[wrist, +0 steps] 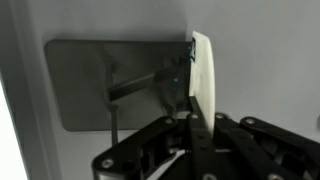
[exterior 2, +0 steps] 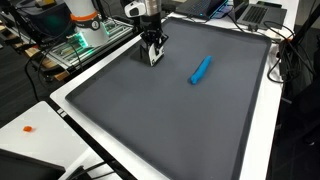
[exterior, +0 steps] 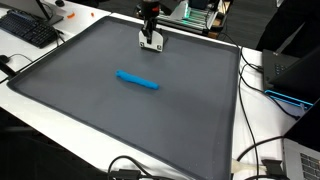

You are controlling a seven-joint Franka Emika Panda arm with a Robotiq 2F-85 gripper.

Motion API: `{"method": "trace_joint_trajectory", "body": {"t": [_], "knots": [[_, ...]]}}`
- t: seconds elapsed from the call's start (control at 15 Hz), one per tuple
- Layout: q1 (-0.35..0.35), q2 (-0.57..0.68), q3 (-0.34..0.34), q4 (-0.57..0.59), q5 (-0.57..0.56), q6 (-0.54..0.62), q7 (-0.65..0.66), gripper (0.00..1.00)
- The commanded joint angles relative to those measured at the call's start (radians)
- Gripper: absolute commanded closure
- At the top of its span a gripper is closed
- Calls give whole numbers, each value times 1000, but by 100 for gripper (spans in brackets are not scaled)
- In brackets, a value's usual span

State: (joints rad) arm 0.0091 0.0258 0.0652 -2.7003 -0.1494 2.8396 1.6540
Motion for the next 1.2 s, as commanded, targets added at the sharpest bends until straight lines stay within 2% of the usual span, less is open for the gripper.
{"method": "trace_joint_trajectory", "body": {"t": [0.0, 0.33, 0.53, 0.6, 0.67, 0.87, 1.13], "knots": [[20, 4, -20, 5, -3, -2, 33, 99], [28, -47, -9, 19, 39, -78, -1, 99], [33, -87, -1, 46, 33, -150, -20, 99], [29, -103, -1, 61, -19, -185, 6, 99], [32, -112, 6, 78, -1, -217, -14, 99], [58, -123, 21, 136, 87, -276, -188, 99], [90, -99, 47, 240, 133, -353, -408, 99]]}}
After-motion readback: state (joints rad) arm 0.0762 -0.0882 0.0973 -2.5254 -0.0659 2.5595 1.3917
